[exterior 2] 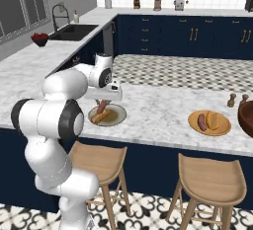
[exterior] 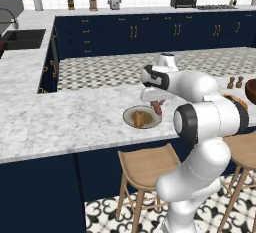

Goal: Place one bun and one sausage from the bowl on each plate.

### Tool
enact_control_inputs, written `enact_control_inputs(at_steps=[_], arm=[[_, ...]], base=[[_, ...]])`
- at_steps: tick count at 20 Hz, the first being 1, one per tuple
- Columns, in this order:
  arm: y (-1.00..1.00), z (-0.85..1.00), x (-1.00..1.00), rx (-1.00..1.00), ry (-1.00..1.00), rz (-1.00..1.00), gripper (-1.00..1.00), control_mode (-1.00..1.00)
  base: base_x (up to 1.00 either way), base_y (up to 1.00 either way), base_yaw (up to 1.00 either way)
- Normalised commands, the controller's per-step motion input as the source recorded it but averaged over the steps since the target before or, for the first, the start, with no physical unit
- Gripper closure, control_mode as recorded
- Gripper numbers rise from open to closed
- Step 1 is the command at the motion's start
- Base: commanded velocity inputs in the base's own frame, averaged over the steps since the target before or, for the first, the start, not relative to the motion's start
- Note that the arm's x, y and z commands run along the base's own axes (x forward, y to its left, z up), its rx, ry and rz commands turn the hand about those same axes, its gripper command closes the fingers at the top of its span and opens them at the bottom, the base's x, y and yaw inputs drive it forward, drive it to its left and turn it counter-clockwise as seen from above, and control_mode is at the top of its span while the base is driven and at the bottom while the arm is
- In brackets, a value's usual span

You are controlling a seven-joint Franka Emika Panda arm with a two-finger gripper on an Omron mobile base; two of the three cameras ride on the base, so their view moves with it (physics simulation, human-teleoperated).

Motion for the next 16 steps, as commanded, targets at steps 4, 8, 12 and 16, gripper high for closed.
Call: enact_control_inputs(at_steps=[4,8,12,16], arm=[[-0.01,-0.89,1.00,0.02,0.27,-0.22,1.00,-1.00],[-0.30,-0.44,0.98,0.10,0.11,-0.16,1.00,-1.00],[-0.01,-0.56,0.69,0.00,0.01,-0.02,1.00,-1.00],[0.01,-0.51,0.06,0.00,0.02,0.07,1.00,-1.00]], base=[[0.00,0.00,0.00],[0.00,0.00,0.00],[0.00,0.00,0.00],[0.00,0.00,0.00]])
